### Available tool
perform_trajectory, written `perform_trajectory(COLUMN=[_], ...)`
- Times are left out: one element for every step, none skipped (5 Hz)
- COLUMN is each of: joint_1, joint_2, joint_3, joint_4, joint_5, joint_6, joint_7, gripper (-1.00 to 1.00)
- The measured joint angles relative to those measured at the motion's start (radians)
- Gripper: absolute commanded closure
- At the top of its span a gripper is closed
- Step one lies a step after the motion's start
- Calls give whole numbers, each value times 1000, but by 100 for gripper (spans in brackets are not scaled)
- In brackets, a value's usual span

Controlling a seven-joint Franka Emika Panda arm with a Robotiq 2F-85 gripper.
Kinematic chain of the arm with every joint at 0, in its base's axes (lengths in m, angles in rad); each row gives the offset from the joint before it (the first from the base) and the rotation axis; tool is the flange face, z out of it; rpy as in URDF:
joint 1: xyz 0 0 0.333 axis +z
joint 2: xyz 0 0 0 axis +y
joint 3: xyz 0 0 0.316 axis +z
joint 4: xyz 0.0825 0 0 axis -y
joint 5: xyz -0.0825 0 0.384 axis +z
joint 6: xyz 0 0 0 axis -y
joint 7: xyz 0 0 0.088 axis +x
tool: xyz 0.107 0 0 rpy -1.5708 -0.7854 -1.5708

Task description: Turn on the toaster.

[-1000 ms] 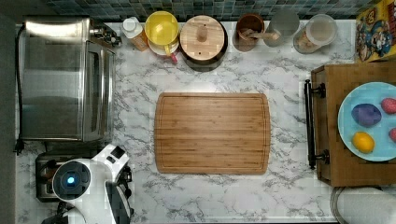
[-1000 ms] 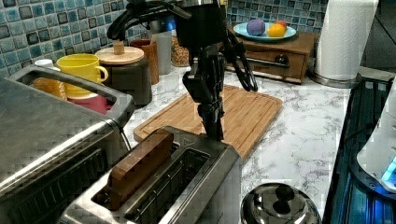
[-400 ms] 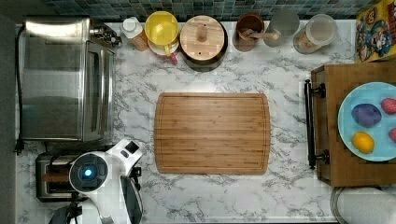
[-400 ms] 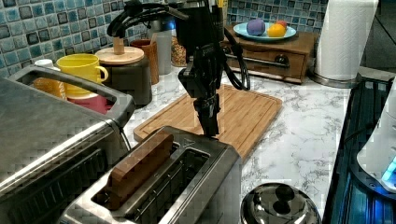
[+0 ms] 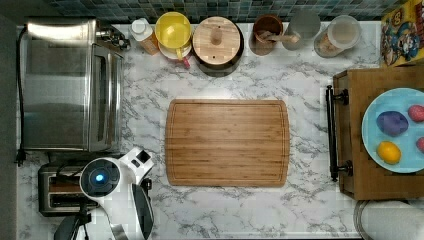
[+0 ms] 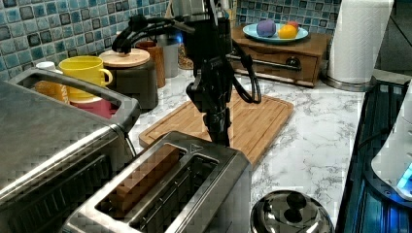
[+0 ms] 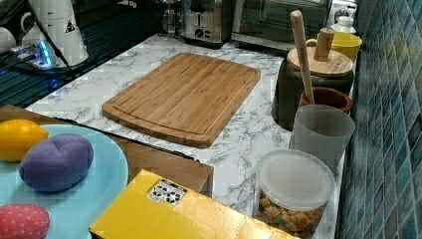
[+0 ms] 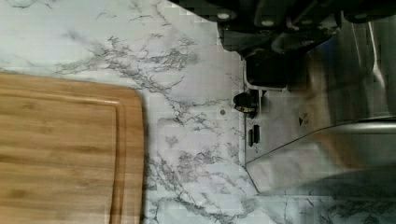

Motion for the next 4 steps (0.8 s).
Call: perform_trajectory(joint_1=[-1,-1,0,-10], joint_2=[17,16,51,99], joint_3=[-8,-8,5,0], joint_4=[0,-20,-45,-23], joint_5=[7,21,32,41], joint_6=[2,64,121,147], joint_7=[-1,-18,-64,-78], gripper=[100,100,100,100])
